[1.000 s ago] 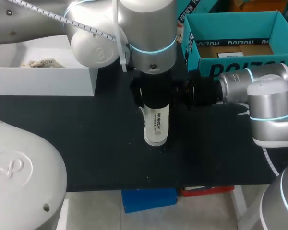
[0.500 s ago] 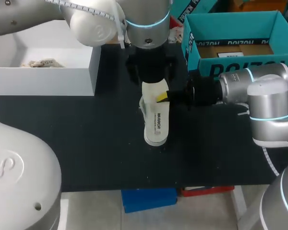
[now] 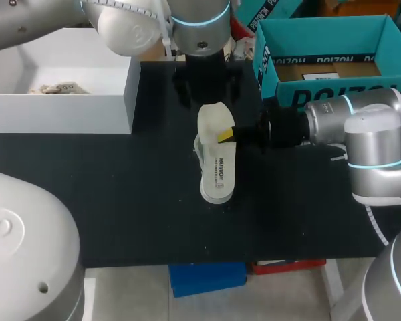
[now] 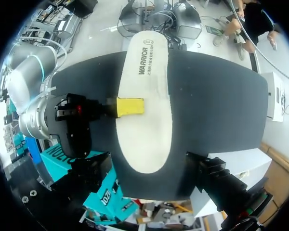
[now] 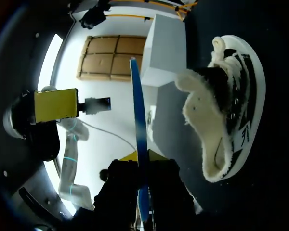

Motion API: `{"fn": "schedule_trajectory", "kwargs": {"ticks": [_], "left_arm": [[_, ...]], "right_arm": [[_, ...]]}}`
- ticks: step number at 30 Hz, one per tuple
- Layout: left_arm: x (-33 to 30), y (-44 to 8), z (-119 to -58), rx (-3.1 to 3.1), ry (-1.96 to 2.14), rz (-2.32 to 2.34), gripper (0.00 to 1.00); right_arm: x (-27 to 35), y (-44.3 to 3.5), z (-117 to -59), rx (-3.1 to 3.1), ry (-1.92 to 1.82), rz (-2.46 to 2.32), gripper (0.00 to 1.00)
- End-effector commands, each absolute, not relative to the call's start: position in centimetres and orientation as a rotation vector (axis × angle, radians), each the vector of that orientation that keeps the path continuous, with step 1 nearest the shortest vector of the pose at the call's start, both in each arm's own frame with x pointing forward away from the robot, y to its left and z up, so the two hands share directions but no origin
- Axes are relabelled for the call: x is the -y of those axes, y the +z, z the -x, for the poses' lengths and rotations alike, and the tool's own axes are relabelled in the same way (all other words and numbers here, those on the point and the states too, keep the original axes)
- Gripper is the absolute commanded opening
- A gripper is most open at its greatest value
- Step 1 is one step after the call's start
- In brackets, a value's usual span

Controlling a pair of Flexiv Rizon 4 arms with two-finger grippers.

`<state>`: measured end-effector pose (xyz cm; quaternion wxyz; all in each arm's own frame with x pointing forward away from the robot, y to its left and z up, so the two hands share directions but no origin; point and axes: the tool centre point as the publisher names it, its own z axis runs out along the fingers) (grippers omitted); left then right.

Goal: Take the shoe out of the shoebox, open the shoe tongue, remove and reinsert the insole, then place the shoe into the shoebox

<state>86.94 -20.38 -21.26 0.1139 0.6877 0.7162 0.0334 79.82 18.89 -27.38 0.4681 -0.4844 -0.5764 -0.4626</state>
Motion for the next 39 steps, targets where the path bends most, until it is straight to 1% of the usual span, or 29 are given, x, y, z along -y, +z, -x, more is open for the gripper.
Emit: {"fn": "schedule_trajectory", "kwargs": {"ticks": [1,10,22,25,33,39], "left_arm": [[19.7,-21.1,-85.2,-2.084,0.111,-2.014,1.0],[19.2,-21.0,-79.9,-2.07,0.121,-2.021,1.0],[18.6,-23.0,-73.8,-2.027,0.045,-2.026,1.0],[18.3,-23.2,-73.1,-1.969,-0.041,-1.978,1.0],[16.7,-23.4,-72.8,-1.698,-0.465,-1.725,1.0],[16.2,-23.4,-72.9,-1.627,-0.508,-1.674,1.0]], "right_arm": [[-19.0,-27.4,-79.7,1.413,-1.135,1.192,0.0],[-19.0,-27.4,-79.7,1.413,-1.135,1.192,0.0],[-19.0,-27.4,-79.7,1.413,-1.135,1.192,0.0],[-19.0,-27.4,-79.7,1.413,-1.135,1.192,0.0],[-19.0,-27.4,-79.7,1.413,-1.135,1.192,0.0],[-19.0,-27.4,-79.7,1.413,-1.135,1.192,0.0]]}}
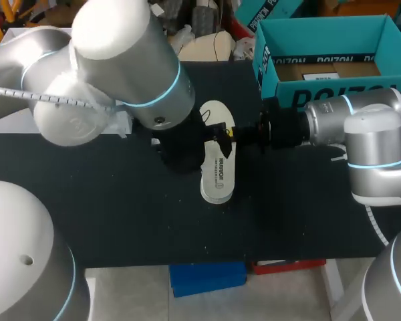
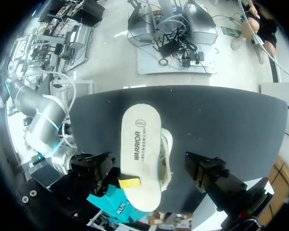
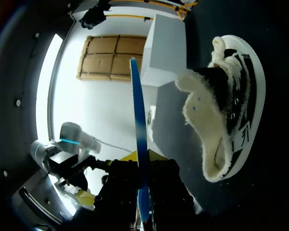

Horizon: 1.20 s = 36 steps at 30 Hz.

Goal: Take the shoe out of the shoebox, open the shoe tongue, remove and reinsert the insole, then place the shoe into the shoebox

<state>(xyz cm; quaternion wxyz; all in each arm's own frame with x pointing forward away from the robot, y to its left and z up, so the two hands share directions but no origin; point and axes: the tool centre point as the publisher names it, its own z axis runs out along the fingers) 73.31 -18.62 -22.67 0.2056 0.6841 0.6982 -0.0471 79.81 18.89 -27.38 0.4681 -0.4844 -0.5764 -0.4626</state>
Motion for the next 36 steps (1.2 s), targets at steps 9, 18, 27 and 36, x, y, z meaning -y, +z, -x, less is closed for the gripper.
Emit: {"fn": "schedule_trajectory", "kwargs": {"ticks": [9,18,27,36], "left_arm": [[16.2,-23.4,-72.9,-1.627,-0.508,-1.674,1.0],[16.2,-23.4,-72.9,-1.627,-0.508,-1.674,1.0],[15.6,-23.0,-73.3,-1.554,-0.7,-1.528,1.0],[14.0,-22.8,-73.4,-1.279,-0.937,-1.382,1.0]], "right_arm": [[-19.0,-27.4,-79.7,1.413,-1.135,1.192,0.0],[-19.0,-27.4,-79.7,1.413,-1.135,1.192,0.0],[-19.0,-27.4,-79.7,1.413,-1.135,1.192,0.0],[-19.0,-27.4,-79.7,1.413,-1.135,1.192,0.0]]}}
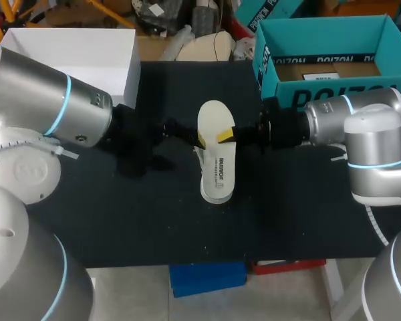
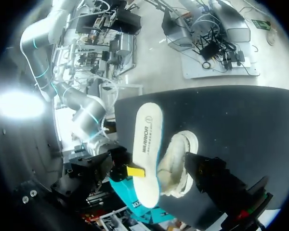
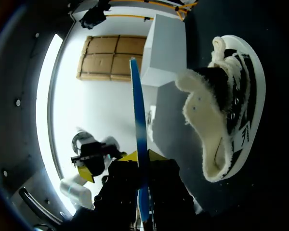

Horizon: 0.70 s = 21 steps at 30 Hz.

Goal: Take the shoe out of the shoebox, open the shoe tongue, remove and reinsert the insole, then place the shoe into the shoebox

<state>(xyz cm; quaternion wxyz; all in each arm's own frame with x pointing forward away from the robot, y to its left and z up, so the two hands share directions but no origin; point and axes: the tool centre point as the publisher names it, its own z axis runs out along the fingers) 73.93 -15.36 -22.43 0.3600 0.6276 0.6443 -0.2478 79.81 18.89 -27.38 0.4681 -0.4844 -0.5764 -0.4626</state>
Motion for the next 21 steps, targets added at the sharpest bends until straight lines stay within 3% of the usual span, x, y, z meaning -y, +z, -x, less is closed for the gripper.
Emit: {"fn": "schedule_trajectory", "kwargs": {"ticks": [1,21], "left_arm": [[14.0,-22.8,-73.4,-1.279,-0.937,-1.382,1.0],[14.5,-24.3,-73.5,-1.264,-0.889,-1.287,1.0]], "right_arm": [[-19.0,-27.4,-79.7,1.413,-1.135,1.192,0.0],[-19.0,-27.4,-79.7,1.413,-1.135,1.192,0.0]]}}
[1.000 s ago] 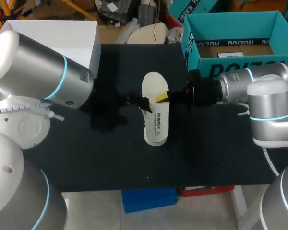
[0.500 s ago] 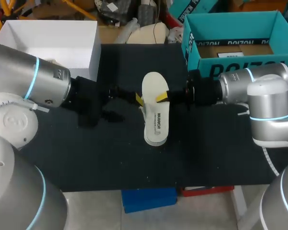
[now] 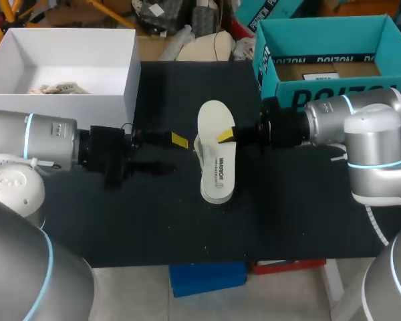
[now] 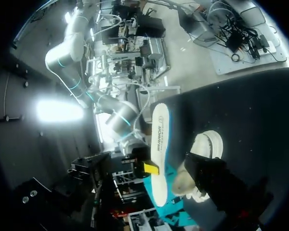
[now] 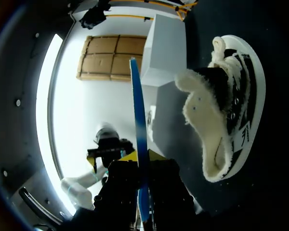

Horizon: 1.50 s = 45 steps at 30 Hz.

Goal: Take the shoe out of the shoebox, open the shoe tongue, remove and reinsert the insole, then place the shoe into the shoebox

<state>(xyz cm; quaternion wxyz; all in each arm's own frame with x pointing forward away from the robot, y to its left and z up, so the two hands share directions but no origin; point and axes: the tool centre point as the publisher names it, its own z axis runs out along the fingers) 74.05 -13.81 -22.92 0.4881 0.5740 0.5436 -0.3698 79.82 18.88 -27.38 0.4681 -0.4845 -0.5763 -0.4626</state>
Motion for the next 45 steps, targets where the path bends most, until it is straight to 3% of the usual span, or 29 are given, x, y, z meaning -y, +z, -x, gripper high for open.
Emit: {"fn": "schedule_trajectory", "kwargs": {"ticks": [1,16,20,24,27,30,34,39,42,45], "left_arm": [[14.5,-24.6,-73.6,-1.256,-0.925,-1.252,1.0],[17.6,-27.9,-76.2,-1.174,-0.971,-1.045,1.0],[18.5,-27.7,-76.8,-1.145,-0.945,-1.024,0.89],[19.3,-27.1,-77.2,-1.123,-0.936,-1.024,0.63],[19.9,-26.8,-77.4,-1.117,-0.922,-1.03,0.6],[20.4,-26.6,-77.8,-1.116,-0.915,-1.031,0.49],[21.1,-26.3,-78.0,-1.111,-0.912,-1.038,0.46],[21.6,-26.2,-78.2,-1.109,-0.911,-1.043,0.34],[21.8,-26.3,-78.2,-1.11,-0.909,-1.045,0.21],[21.9,-26.4,-78.4,-1.118,-0.906,-1.035,0.19]], "right_arm": [[-19.0,-27.4,-79.7,1.413,-1.135,1.192,0.0],[-19.0,-27.4,-79.7,1.413,-1.135,1.192,0.0],[-19.0,-27.4,-79.7,1.413,-1.135,1.192,0.0],[-19.0,-27.4,-79.7,1.413,-1.135,1.192,0.0],[-19.0,-27.4,-79.7,1.413,-1.135,1.192,0.0],[-19.0,-27.4,-79.7,1.413,-1.135,1.192,0.0],[-19.0,-27.4,-79.7,1.413,-1.135,1.192,0.0],[-19.0,-27.4,-79.7,1.413,-1.135,1.192,0.0],[-19.0,-27.4,-79.7,1.413,-1.135,1.192,0.0],[-19.0,-27.4,-79.7,1.413,-1.135,1.192,0.0]]}}
